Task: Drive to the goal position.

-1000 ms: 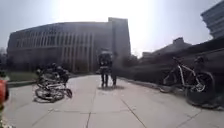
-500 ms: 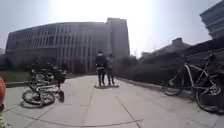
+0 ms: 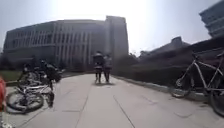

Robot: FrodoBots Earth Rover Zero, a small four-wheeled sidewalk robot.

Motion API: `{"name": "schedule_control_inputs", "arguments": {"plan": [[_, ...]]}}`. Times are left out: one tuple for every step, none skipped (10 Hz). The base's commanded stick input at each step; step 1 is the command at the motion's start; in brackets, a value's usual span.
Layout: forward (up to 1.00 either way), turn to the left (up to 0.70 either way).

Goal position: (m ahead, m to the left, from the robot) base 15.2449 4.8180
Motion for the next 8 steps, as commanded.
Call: {"name": "schedule_control_inputs", "arguments": {"plan": [[0.70, -0.01], [0.70, -0.01], [0.70, -0.01], [0.70, -0.01], [0.70, -0.01], [0.70, -0.01], [0.70, -0.01], [0.70, -0.01]]}}
